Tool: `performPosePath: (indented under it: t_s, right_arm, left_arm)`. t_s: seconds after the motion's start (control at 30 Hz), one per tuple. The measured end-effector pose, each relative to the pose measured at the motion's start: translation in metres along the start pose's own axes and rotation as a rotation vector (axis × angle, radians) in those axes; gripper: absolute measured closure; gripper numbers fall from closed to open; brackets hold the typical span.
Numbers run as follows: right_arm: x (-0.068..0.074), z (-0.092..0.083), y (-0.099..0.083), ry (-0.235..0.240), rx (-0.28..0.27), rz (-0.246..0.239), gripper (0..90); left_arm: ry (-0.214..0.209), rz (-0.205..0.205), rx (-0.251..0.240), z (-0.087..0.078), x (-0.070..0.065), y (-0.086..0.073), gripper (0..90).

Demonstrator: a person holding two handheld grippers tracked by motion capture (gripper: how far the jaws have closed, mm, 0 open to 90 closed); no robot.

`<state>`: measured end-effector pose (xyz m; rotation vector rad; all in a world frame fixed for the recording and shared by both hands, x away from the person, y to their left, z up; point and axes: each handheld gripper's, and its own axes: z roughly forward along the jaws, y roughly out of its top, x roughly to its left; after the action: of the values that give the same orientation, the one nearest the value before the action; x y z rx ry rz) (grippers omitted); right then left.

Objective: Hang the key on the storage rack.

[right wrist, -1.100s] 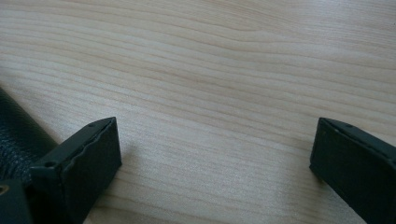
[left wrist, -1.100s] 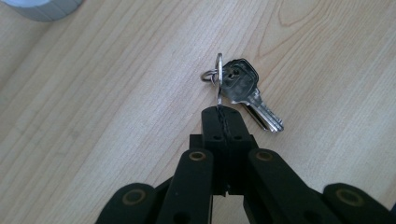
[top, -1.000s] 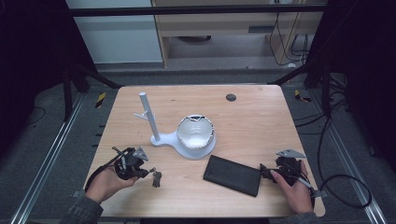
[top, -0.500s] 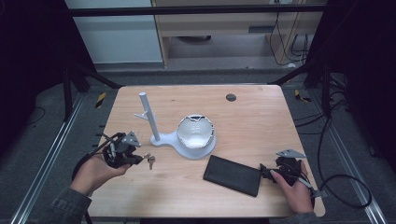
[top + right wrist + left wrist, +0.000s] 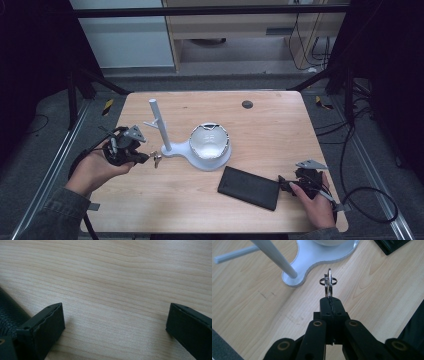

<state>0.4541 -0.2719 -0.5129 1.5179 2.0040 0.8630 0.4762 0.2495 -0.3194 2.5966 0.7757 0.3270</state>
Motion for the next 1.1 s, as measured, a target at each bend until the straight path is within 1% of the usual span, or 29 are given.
performPosePath:
  t_s: [0.23,0.3,0.43,0.5,0.63,0.8,1.1]
  right_arm:
    - [0.000,0.000,0.000,0.000,0.000,0.000,1.9]
    - [0.000,0.000,0.000,0.000,0.000,0.001,1.9]
    - [0.000,0.000,0.000,0.000,0.000,0.000,1.9]
    - [0.000,0.000,0.000,0.000,0.000,0.000,1.9]
    - [0.000,0.000,0.000,0.000,0.000,0.000,1.9]
    - [0.000,0.000,0.000,0.000,0.000,0.000,1.9]
    - [0.000,0.000,0.000,0.000,0.000,0.000,1.9]
  left_arm:
    - [0.006,-0.024,-0.028,-0.013,0.009,0.004,89.8]
    - [0.013,-0.033,-0.039,-0.017,0.012,0.006,89.8]
    - [0.020,-0.039,-0.048,-0.023,0.015,0.009,89.7]
    - [0.027,-0.046,-0.053,-0.029,0.018,0.011,89.7]
    - [0.038,-0.042,-0.051,-0.035,0.020,0.014,89.7]
    - [0.052,-0.052,-0.069,-0.040,0.023,0.019,89.7]
    - [0.073,-0.059,-0.060,-0.046,0.030,0.028,89.7]
